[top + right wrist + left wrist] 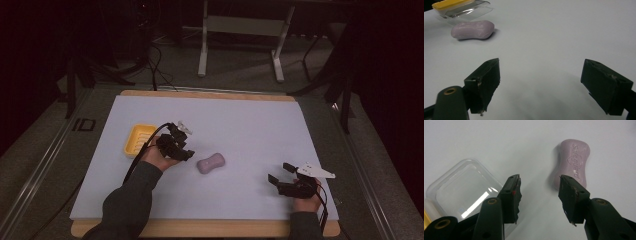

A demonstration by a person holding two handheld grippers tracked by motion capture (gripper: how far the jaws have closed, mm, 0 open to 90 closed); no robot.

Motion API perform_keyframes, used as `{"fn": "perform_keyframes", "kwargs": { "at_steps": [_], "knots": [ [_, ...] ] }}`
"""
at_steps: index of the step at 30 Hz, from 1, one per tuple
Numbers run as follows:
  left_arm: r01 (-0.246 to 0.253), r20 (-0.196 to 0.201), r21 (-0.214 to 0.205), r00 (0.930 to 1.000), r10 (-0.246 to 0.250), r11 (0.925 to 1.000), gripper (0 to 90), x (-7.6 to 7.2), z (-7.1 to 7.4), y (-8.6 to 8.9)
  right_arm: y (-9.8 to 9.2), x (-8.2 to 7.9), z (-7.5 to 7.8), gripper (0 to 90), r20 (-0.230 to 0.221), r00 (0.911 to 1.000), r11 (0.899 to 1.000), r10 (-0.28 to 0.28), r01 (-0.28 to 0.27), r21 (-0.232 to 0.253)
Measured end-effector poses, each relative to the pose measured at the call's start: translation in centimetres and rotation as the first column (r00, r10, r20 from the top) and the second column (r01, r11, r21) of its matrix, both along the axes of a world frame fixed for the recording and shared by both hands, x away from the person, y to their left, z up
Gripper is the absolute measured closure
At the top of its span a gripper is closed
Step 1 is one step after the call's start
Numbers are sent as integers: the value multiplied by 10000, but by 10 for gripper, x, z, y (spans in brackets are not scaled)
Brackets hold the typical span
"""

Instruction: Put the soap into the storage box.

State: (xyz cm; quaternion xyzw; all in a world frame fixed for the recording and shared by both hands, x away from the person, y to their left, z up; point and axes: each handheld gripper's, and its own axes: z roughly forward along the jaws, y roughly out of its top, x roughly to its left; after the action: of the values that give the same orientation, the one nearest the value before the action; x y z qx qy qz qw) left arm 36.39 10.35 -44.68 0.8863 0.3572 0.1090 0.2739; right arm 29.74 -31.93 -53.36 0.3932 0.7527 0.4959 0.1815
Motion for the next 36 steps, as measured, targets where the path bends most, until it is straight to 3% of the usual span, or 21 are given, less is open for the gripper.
{"fn": "perform_keyframes", "kwargs": {
  "at_steps": [16, 29, 36],
  "knots": [
    [-123, -214, 13, 9997, 123, 9999, 524, 3, 0, -5, 0, 0, 0, 155, 0, 10000, 10000, -11, 11, 20],
    [107, -157, 266, 9998, -103, 9996, 532, 5, 5, -11, 0, 0, 0, 155, 3, 10000, 10000, -12, 12, 28],
    [189, -212, 207, 9996, -185, 9996, 532, 6, 6, -12, 0, 0, 0, 155, 4, 10000, 10000, -15, 15, 32]
  ]
}}
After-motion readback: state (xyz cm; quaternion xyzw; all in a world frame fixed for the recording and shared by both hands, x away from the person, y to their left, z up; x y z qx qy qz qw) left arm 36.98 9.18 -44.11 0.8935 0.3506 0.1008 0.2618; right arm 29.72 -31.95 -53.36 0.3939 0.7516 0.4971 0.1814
